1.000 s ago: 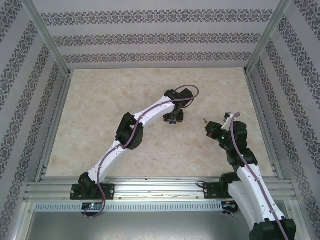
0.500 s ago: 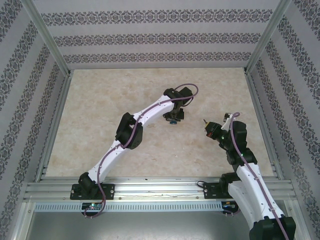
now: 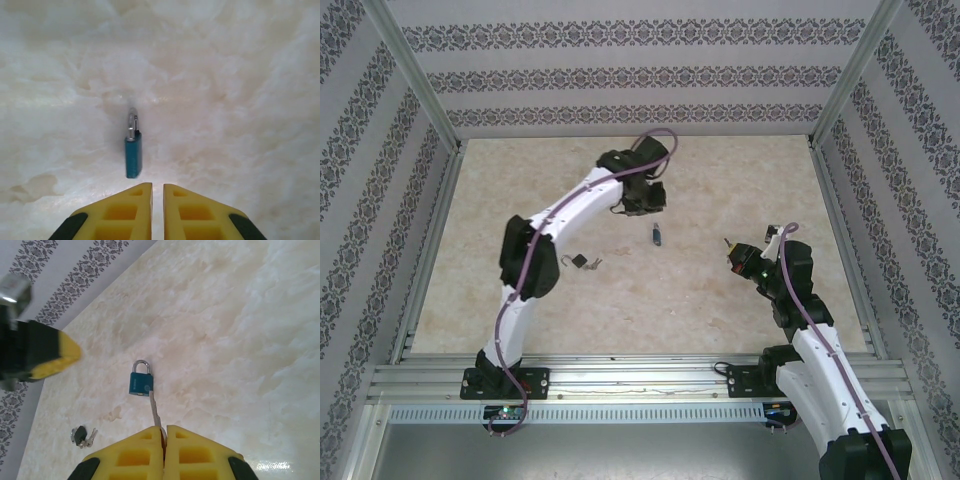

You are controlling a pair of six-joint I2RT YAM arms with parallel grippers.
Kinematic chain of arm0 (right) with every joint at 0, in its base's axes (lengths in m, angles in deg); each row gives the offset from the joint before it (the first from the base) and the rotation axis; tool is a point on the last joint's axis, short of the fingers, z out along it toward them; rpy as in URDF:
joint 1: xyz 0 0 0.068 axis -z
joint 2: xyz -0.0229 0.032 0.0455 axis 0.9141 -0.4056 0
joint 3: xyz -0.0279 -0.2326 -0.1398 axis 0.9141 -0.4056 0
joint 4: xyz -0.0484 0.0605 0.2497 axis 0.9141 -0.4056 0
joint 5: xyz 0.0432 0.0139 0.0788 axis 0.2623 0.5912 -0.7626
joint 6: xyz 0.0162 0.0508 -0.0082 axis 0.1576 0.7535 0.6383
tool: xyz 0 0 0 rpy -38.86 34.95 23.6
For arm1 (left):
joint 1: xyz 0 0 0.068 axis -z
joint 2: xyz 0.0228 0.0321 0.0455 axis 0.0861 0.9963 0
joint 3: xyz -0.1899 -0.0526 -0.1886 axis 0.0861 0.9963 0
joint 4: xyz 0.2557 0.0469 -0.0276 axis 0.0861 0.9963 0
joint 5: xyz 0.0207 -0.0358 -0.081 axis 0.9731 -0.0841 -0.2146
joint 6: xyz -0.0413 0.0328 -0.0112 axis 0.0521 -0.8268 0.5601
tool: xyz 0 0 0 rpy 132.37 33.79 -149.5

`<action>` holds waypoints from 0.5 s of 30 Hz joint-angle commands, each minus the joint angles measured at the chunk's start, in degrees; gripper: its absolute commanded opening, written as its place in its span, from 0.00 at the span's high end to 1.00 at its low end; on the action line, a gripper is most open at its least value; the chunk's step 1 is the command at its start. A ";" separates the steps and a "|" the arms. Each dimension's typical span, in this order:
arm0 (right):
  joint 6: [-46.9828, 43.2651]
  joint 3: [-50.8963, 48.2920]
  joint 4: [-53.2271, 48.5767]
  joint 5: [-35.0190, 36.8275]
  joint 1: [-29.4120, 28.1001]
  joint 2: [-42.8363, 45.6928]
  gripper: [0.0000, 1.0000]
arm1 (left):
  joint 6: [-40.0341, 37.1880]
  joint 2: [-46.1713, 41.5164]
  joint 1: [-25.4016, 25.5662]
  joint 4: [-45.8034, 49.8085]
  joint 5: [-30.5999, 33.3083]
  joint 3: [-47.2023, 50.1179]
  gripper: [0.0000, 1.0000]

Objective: Unlock with the key

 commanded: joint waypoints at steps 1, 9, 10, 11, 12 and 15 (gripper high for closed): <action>0.31 2.01 2.04 -0.97 -0.27 -0.41 1.00 | 1.14 -4.85 -1.51 -7.12 -2.98 4.58 0.82; 0.23 2.99 2.19 0.31 -1.89 -1.56 1.00 | 1.05 -4.77 -1.72 -9.14 -3.49 10.30 0.69; 0.05 3.10 1.88 0.56 -2.00 -1.43 1.00 | 1.27 -4.61 -1.72 -9.55 -3.23 11.19 0.67; -0.02 3.08 1.73 0.70 -2.07 -1.40 1.00 | 1.36 -4.35 -1.71 -9.67 -2.60 12.02 0.64; -0.04 3.05 1.72 0.71 -2.08 -1.38 1.00 | 1.31 -4.01 -1.70 -9.57 -2.13 12.48 0.62; -0.05 3.01 1.99 0.79 -2.14 -2.11 1.00 | 1.15 -2.62 -1.50 -8.97 -0.55 14.03 0.58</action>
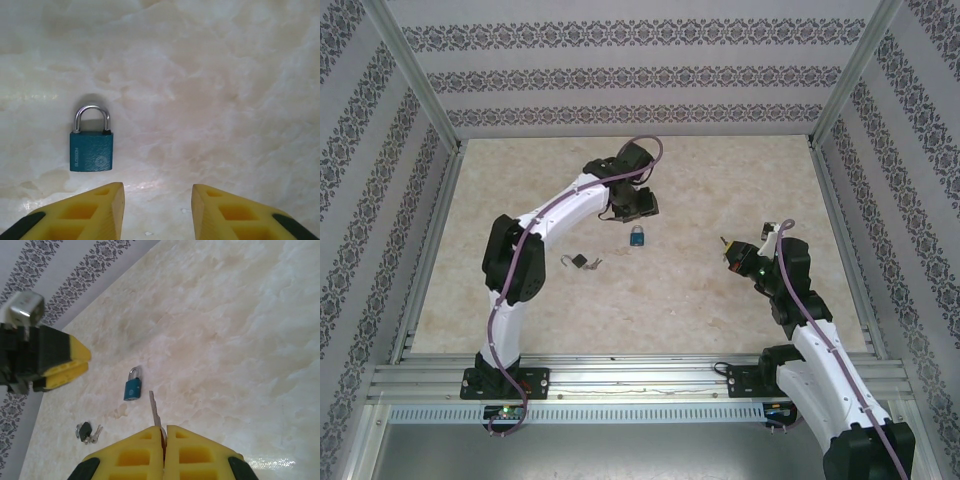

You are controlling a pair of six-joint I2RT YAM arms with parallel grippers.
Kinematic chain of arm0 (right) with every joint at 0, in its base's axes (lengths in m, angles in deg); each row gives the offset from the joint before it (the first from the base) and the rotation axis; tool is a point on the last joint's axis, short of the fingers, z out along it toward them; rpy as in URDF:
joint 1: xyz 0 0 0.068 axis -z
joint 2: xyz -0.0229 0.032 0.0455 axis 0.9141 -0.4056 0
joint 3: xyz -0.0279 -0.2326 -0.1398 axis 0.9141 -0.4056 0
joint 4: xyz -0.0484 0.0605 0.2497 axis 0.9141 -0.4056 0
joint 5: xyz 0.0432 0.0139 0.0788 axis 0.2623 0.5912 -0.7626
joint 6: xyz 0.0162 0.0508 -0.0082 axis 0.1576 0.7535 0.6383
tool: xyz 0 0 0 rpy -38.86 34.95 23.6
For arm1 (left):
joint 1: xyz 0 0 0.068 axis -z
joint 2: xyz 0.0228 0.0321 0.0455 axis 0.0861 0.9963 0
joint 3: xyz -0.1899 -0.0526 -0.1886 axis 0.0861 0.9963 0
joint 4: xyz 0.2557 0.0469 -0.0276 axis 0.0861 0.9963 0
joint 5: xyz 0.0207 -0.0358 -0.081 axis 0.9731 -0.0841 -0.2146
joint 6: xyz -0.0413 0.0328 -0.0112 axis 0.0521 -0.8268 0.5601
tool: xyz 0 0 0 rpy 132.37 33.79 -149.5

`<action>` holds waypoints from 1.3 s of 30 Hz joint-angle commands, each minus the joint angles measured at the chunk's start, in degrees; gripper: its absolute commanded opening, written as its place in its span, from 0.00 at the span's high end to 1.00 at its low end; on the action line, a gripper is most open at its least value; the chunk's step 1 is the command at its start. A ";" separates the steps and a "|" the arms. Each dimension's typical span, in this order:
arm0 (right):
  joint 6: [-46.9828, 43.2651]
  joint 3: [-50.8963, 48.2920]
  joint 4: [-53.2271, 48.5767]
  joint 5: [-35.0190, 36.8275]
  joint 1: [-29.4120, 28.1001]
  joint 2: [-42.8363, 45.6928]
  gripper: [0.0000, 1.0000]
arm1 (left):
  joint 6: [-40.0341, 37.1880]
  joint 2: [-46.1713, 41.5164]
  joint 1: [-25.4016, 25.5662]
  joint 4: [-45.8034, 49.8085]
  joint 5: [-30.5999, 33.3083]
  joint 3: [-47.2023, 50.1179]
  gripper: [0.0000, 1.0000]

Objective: Unlock with the key

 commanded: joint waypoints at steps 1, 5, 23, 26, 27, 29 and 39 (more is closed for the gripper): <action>0.11 1.59 1.49 0.70 -0.48 -0.72 1.00 | 0.27 1.96 0.49 -1.10 2.06 1.71 0.56; 0.53 1.05 2.61 0.84 -0.87 -1.87 1.00 | -0.39 4.28 1.51 0.95 6.62 1.48 0.51; 0.05 -0.19 2.62 1.48 -0.75 -1.59 1.00 | -1.88 22.06 7.76 24.00 26.75 -22.94 0.47; 0.05 -0.35 2.80 1.39 -0.65 -1.54 1.00 | -1.64 23.82 8.23 25.82 28.06 -24.81 0.46; 0.05 -0.37 2.75 1.31 -0.57 -1.54 1.00 | -1.59 24.23 8.27 25.90 27.97 -24.88 0.46; 0.05 -0.45 2.75 1.15 -0.40 -1.46 1.00 | -1.41 24.75 8.38 25.87 28.01 -24.84 0.47; 0.13 -0.90 2.62 0.87 0.69 -0.39 1.00 | -2.16 27.19 8.41 25.16 23.99 -24.88 0.59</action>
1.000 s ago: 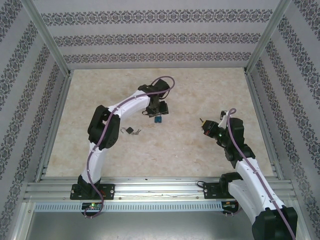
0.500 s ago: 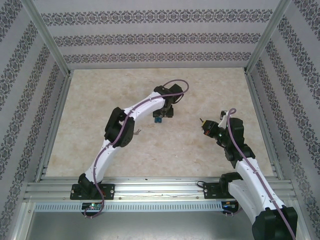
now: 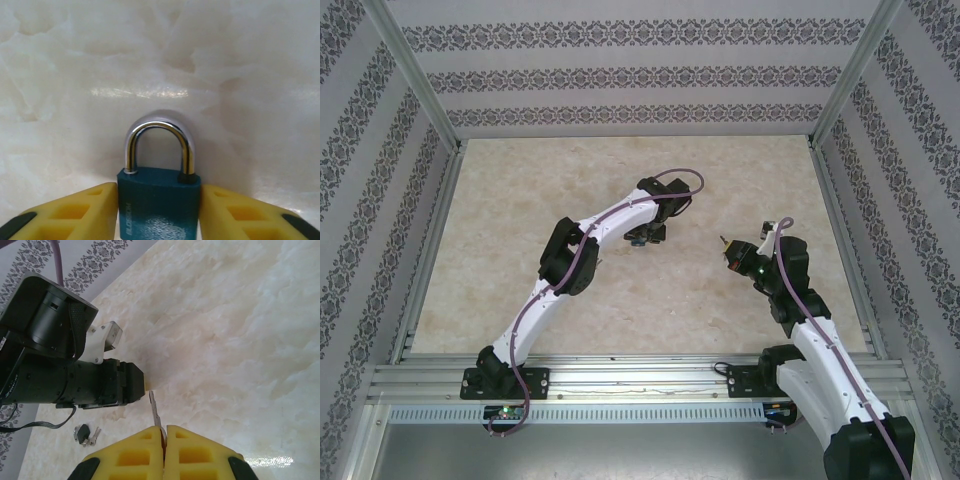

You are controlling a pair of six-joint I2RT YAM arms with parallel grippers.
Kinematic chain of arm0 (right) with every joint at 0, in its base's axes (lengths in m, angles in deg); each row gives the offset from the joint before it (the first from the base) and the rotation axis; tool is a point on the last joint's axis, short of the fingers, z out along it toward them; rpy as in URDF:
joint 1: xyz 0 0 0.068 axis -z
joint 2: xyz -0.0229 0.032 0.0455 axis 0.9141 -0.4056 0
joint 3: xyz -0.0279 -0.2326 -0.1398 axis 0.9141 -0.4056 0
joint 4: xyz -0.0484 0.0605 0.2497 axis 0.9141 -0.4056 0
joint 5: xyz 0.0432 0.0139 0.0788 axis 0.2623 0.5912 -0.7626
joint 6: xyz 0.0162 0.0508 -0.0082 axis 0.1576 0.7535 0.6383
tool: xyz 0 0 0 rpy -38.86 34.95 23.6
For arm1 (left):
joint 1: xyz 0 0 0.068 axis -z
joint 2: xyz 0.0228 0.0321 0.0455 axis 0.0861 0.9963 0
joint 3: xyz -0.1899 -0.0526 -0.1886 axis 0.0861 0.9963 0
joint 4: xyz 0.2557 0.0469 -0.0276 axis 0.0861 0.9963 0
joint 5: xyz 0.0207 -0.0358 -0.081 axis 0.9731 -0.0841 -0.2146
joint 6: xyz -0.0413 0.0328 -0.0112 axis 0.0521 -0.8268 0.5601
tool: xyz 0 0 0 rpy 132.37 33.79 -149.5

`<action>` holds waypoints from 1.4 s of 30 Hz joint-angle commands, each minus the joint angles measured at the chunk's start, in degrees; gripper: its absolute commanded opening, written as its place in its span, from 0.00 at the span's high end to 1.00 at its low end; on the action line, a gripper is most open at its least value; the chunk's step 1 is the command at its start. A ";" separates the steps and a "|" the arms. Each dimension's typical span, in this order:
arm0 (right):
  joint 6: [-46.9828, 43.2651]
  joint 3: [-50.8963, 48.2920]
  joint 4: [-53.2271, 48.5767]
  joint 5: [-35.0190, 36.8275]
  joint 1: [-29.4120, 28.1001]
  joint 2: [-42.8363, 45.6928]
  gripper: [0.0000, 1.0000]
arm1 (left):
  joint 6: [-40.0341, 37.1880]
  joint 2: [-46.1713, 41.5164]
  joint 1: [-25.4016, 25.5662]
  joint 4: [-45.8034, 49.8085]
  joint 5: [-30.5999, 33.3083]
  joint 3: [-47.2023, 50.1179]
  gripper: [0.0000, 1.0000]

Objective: Unlock with the key

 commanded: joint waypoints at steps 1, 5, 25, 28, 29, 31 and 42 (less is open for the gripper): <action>-0.11 -0.75 1.20 0.46 1.03 1.08 1.00 | -0.90 2.10 0.43 1.05 -2.67 0.03 0.61; -0.11 -0.83 0.82 0.45 1.50 1.99 1.00 | -1.32 1.76 0.02 -0.61 -5.17 1.68 0.75; 2.00 -1.71 2.43 0.01 1.93 2.09 1.00 | -1.07 -9.32 -2.10 -10.78 -9.82 13.79 0.56; 1.91 -1.71 2.35 -0.16 1.94 2.27 1.00 | -1.58 -9.39 -1.52 -9.21 -6.72 12.63 0.56; 1.84 -1.64 2.18 -0.16 1.93 2.32 1.00 | -2.05 -9.42 -1.31 -8.90 -5.57 12.20 0.55; 1.74 -1.70 2.08 -0.08 1.93 2.45 1.00 | -2.55 -9.17 -1.11 -7.26 -4.24 10.98 0.54; 2.09 -2.13 3.33 -0.51 1.93 1.81 1.00 | -4.93 -8.95 0.29 -4.98 1.08 10.74 0.51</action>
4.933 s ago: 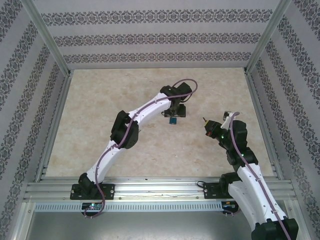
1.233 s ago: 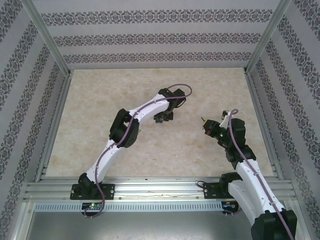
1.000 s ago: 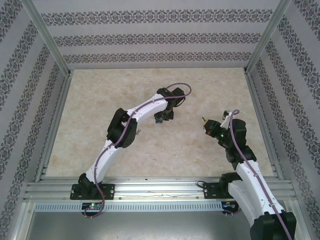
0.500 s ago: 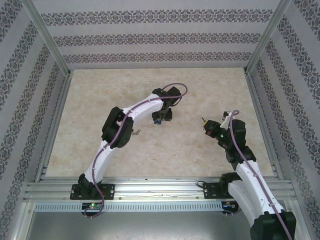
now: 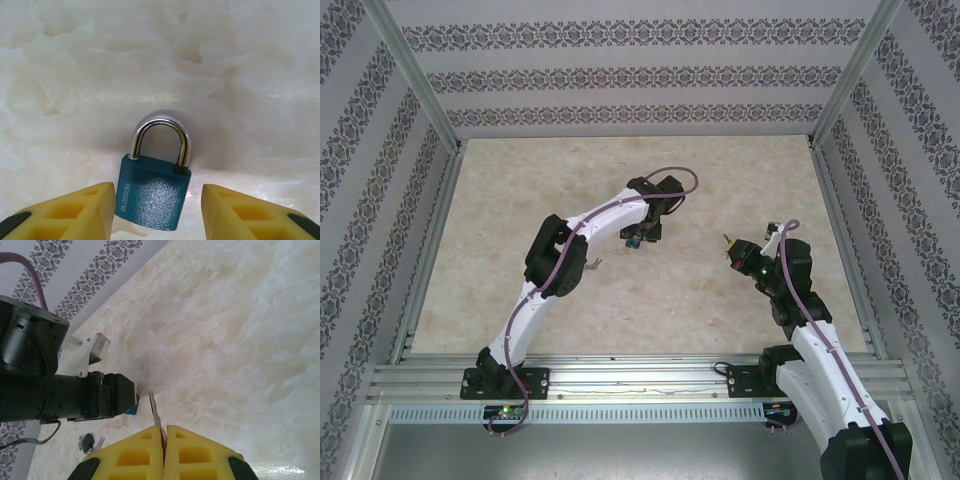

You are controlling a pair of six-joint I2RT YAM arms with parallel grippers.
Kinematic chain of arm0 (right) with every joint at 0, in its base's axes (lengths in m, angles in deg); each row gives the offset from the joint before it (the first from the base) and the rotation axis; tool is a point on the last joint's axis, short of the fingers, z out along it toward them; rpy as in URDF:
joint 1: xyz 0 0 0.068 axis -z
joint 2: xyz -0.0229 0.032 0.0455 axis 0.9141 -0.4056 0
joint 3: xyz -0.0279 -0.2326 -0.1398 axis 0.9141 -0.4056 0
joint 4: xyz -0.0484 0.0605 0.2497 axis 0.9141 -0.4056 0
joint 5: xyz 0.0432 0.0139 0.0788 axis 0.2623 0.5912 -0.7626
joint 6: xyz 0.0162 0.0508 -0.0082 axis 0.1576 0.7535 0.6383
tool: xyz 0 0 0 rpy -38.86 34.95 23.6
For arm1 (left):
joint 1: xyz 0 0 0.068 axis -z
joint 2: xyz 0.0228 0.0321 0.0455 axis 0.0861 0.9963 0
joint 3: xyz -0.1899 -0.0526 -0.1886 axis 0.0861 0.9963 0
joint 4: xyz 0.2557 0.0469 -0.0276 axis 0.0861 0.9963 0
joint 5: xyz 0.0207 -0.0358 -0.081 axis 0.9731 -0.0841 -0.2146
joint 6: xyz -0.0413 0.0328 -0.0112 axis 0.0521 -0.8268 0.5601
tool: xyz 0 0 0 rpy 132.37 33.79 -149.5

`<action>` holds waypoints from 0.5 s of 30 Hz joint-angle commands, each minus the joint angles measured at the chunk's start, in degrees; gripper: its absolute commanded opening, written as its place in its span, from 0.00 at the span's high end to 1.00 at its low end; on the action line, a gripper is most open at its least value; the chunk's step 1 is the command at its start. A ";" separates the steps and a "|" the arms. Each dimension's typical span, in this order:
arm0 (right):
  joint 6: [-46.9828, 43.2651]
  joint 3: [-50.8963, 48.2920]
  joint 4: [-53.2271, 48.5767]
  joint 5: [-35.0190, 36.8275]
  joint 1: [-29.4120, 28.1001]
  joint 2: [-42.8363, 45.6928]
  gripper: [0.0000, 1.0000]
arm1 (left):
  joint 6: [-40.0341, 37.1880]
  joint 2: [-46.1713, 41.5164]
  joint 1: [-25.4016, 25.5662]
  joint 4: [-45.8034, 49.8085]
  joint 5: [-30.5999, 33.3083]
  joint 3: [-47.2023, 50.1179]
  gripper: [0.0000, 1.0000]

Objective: Unlock with the key

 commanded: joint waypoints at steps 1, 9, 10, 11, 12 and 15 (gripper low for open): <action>0.08 -0.97 1.82 -0.42 0.48 0.43 1.00 | -1.74 0.18 0.78 2.86 1.85 -1.35 0.51; 0.17 -0.77 1.72 -0.49 0.47 0.66 1.00 | -1.28 3.97 0.53 5.02 1.39 -2.59 0.49; 0.08 -0.67 1.59 -0.49 0.47 0.65 1.00 | -1.46 4.28 0.30 4.86 0.70 -2.24 0.49; 0.00 -0.58 1.62 -0.42 0.47 0.62 1.00 | -1.48 4.54 0.04 4.76 -0.05 -1.99 0.49; -0.05 -0.49 1.59 -0.41 0.47 0.63 1.00 | -1.46 4.68 -0.18 4.63 -0.54 -1.71 0.49; -0.01 -0.35 1.84 -0.23 0.48 0.48 1.00 | -2.17 4.60 -0.66 2.44 -3.56 0.08 0.52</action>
